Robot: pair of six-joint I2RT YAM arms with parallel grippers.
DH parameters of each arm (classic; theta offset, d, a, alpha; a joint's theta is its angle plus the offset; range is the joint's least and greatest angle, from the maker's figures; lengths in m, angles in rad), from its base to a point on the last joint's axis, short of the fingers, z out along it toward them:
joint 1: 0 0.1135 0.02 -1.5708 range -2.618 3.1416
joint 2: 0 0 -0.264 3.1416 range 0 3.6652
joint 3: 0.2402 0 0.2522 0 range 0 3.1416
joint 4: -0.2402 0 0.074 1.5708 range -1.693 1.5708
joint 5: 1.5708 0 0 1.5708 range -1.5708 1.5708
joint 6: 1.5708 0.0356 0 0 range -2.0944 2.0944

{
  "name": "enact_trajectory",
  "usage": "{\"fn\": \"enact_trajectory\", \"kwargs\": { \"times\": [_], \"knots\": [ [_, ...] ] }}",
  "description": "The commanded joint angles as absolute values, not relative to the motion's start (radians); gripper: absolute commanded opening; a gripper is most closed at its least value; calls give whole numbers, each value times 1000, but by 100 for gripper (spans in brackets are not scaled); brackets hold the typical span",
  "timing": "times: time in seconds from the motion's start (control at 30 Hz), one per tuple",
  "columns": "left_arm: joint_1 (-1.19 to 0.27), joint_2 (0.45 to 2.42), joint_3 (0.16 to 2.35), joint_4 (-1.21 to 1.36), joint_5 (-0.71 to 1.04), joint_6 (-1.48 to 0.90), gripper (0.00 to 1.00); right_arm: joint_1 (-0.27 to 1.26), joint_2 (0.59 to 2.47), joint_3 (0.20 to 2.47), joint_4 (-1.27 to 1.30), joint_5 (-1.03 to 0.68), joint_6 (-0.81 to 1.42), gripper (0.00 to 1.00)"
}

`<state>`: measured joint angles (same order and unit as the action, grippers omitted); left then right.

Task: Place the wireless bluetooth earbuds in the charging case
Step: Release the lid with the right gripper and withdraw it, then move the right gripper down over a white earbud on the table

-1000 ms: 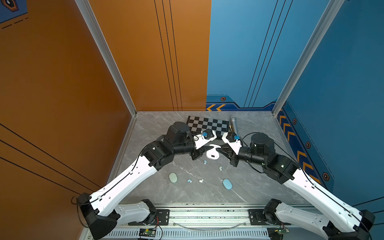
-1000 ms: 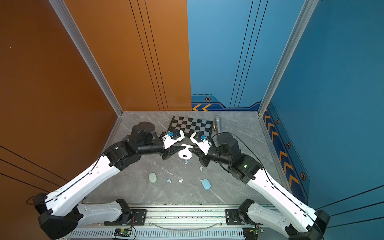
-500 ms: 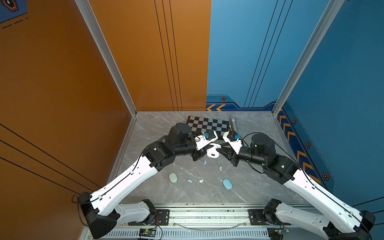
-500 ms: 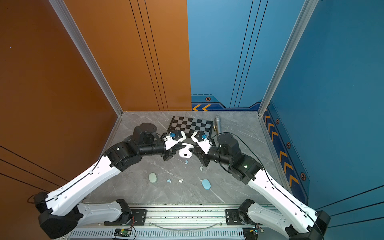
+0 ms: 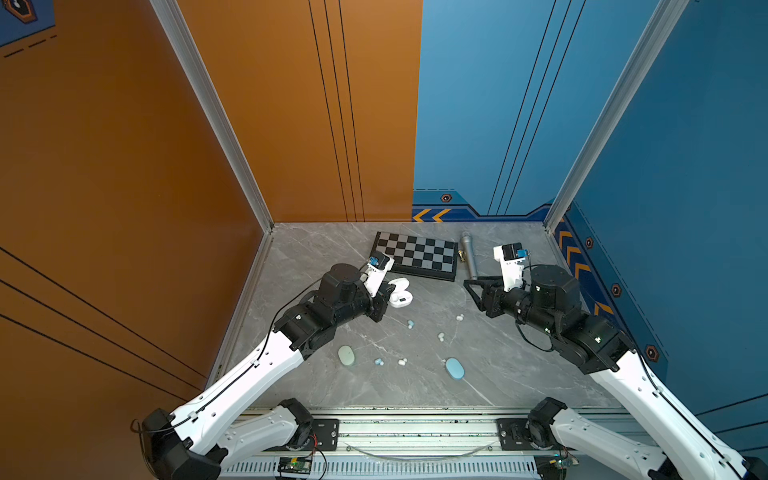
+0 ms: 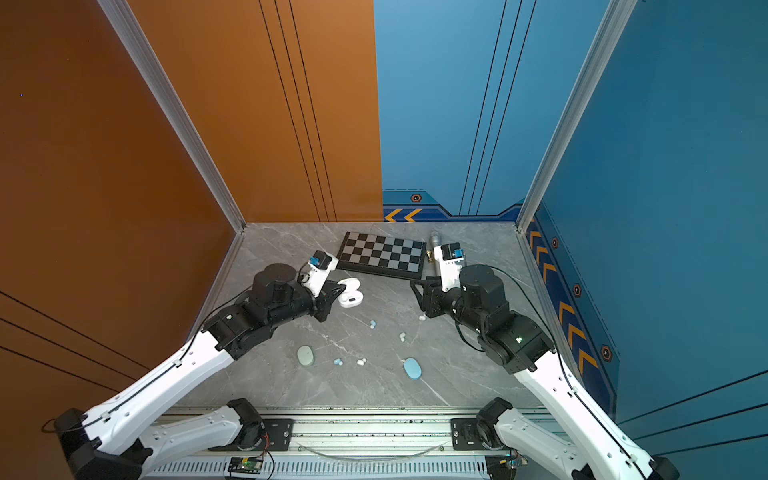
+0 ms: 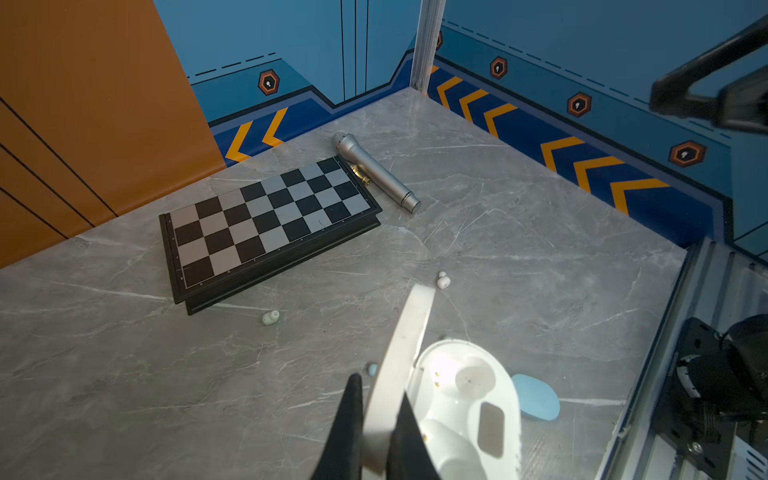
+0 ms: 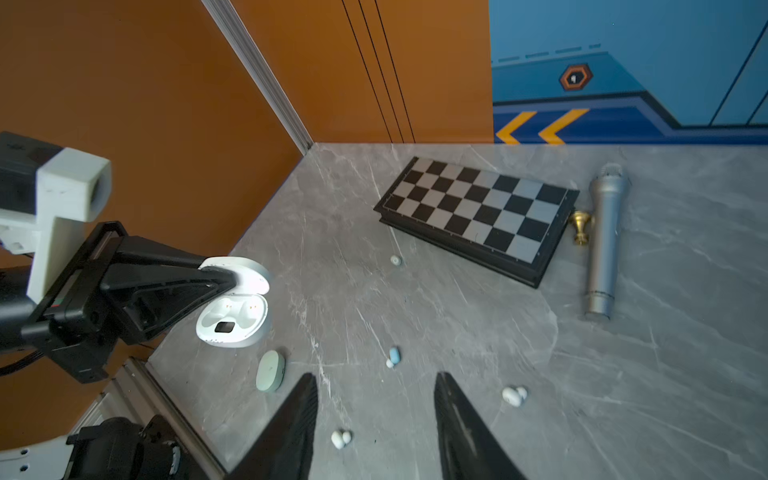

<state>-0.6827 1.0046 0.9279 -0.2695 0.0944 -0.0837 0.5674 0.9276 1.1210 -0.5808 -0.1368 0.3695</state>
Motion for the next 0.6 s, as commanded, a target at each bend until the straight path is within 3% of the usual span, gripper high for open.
{"fn": "enact_trajectory", "kwargs": {
  "times": [0.0,0.3,0.43,0.57],
  "knots": [
    [-684,941,819,-98,208,-164,0,537,1009,1147,-823,-253,245,52],
    [-690,844,658,-52,357,-173,0,532,1340,1118,-851,-88,-317,48],
    [-696,802,625,-51,357,-151,0,526,1425,1132,-837,-109,-601,46],
    [-697,793,615,-55,362,-136,0,500,1507,1167,-785,-82,-715,47]
  ]
}}
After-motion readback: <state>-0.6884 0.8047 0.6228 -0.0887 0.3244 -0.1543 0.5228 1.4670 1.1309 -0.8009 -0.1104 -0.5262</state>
